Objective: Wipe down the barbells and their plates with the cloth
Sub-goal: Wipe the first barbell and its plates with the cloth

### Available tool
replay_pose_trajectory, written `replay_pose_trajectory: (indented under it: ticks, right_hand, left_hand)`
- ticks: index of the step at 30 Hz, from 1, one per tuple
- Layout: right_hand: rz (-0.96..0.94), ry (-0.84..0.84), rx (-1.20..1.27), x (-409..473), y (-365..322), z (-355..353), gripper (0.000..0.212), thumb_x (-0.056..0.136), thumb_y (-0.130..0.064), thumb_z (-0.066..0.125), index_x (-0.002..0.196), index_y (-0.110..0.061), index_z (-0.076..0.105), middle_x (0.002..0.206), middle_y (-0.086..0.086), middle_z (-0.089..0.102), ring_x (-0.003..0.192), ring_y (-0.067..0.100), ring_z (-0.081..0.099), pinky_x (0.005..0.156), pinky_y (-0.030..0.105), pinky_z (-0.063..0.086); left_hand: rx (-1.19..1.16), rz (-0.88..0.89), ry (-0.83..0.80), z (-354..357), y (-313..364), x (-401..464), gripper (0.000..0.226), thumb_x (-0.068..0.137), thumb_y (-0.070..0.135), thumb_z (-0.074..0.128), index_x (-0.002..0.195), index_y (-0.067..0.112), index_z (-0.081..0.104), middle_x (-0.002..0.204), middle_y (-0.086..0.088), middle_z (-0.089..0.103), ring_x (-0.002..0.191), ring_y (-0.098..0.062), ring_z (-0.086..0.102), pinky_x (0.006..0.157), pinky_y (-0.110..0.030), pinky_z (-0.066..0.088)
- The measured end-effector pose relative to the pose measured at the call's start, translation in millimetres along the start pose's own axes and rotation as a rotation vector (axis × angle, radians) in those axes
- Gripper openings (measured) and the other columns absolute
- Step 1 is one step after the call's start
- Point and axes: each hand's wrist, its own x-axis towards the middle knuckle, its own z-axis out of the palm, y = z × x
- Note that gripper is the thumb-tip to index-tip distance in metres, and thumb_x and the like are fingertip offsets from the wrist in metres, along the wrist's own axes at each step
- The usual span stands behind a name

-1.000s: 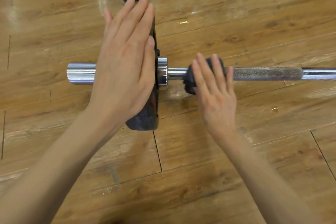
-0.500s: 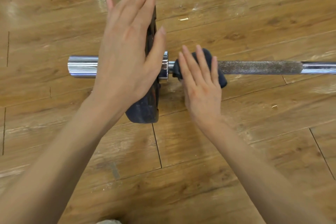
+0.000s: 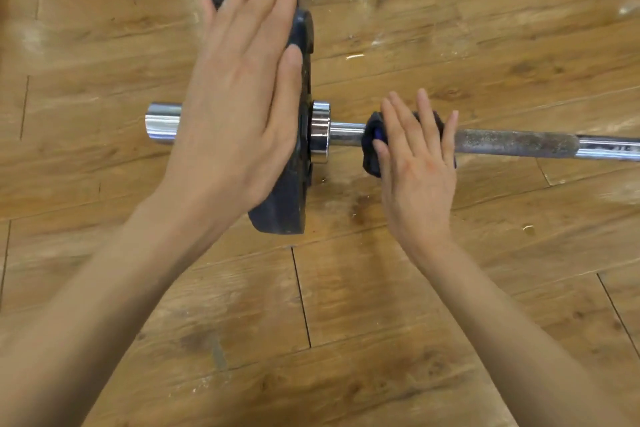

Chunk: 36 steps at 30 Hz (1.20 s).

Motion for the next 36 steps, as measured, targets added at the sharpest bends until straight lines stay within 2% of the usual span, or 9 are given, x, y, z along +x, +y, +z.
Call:
replay_pose_trajectory:
  ticks: [5,10,13,17,21,27,29,32,36]
  right_hand:
    - [-0.184,-0.093,-0.002,21.7,-18.9,11.5,0.047,0.111,-0.03,0.03,0.142,-0.004,0.052,0.145,0.012,0.056,0.144,0.03,0.041,0.124,0.047,0.009]
    - [0.029,-0.05,-0.013,20.7,-10.2,5.1,0.046,0.11,-0.028,0.029,0.135,-0.004,0.059,0.139,0.01,0.061,0.144,0.032,0.041,0.124,0.049,0.006]
    - [-0.084,-0.086,0.042,26.4,-27.8,12.6,0.042,0.109,-0.027,0.034,0.133,-0.005,0.061,0.132,0.01,0.064,0.136,0.031,0.05,0.124,0.05,0.013]
    - [0.002,-0.08,-0.082,41.5,-19.0,2.3,0.041,0.108,-0.027,0.036,0.099,-0.006,0.07,0.09,0.01,0.07,0.093,0.032,0.064,0.121,0.051,0.026]
    - [0.097,-0.392,-0.054,70.1,-44.2,-6.4,0.037,0.104,-0.019,0.036,0.075,-0.016,0.059,0.068,0.004,0.058,0.083,0.032,0.062,0.097,0.041,0.038]
    - [-0.048,-0.155,-0.001,16.6,-45.8,-15.0,0.031,0.106,-0.024,0.041,0.082,-0.015,0.059,0.076,0.006,0.061,0.075,0.029,0.056,0.08,0.039,0.043]
    - [-0.028,-0.327,-0.039,35.7,-47.2,-25.2,0.033,0.104,-0.022,0.042,0.072,-0.019,0.049,0.064,0.002,0.053,0.06,0.028,0.05,0.06,0.034,0.031]
    - [0.065,-0.683,-0.038,54.4,-48.8,-34.2,0.035,0.105,-0.021,0.033,0.071,-0.018,0.04,0.064,0.0,0.039,0.059,0.027,0.039,0.057,0.032,0.025]
    - [-0.073,-0.273,-0.006,-2.2,-45.9,-34.0,0.039,0.106,-0.026,0.038,0.073,-0.017,0.057,0.065,0.003,0.058,0.064,0.026,0.053,0.068,0.037,0.039]
  left_hand:
    - [-0.035,-0.01,0.028,20.6,-1.6,-2.4,0.051,0.108,0.019,0.026,0.154,-0.001,0.03,0.163,-0.013,0.027,0.154,-0.026,0.016,0.125,-0.033,-0.004]
    - [-0.048,-0.002,0.035,20.8,-6.3,7.3,0.052,0.107,0.02,0.026,0.153,-0.002,0.034,0.161,-0.013,0.032,0.153,-0.026,0.021,0.123,-0.026,-0.006]
    - [-0.061,-0.019,0.05,23.4,-4.9,9.8,0.052,0.106,0.019,0.026,0.152,-0.002,0.035,0.161,-0.013,0.033,0.152,-0.026,0.022,0.121,-0.024,-0.007]
    - [-0.046,-0.011,0.042,21.4,-4.5,5.5,0.051,0.107,0.019,0.025,0.154,-0.002,0.032,0.162,-0.014,0.03,0.153,-0.027,0.019,0.122,-0.027,-0.007]
    - [-0.072,-0.011,0.068,22.0,2.2,-10.9,0.049,0.108,0.013,0.028,0.155,-0.002,0.029,0.163,-0.013,0.027,0.154,-0.027,0.016,0.125,-0.037,-0.005]
    - [-0.087,-0.015,0.062,12.8,19.9,-62.6,0.051,0.105,0.01,0.033,0.154,-0.002,0.026,0.164,-0.012,0.02,0.155,-0.022,0.01,0.125,-0.038,-0.007]
    - [-0.076,0.001,0.04,6.8,25.4,-75.3,0.051,0.104,0.011,0.035,0.153,-0.004,0.028,0.162,-0.013,0.021,0.154,-0.024,0.012,0.124,-0.038,-0.007]
    - [-0.065,-0.013,0.048,-3.9,27.8,-68.5,0.051,0.105,0.011,0.035,0.153,-0.006,0.029,0.162,-0.017,0.024,0.154,-0.03,0.013,0.125,-0.038,-0.007]
    - [-0.04,-0.067,0.008,-12.1,25.6,-65.6,0.054,0.106,0.018,0.028,0.155,-0.004,0.025,0.165,-0.015,0.021,0.155,-0.029,0.01,0.124,-0.032,-0.009]
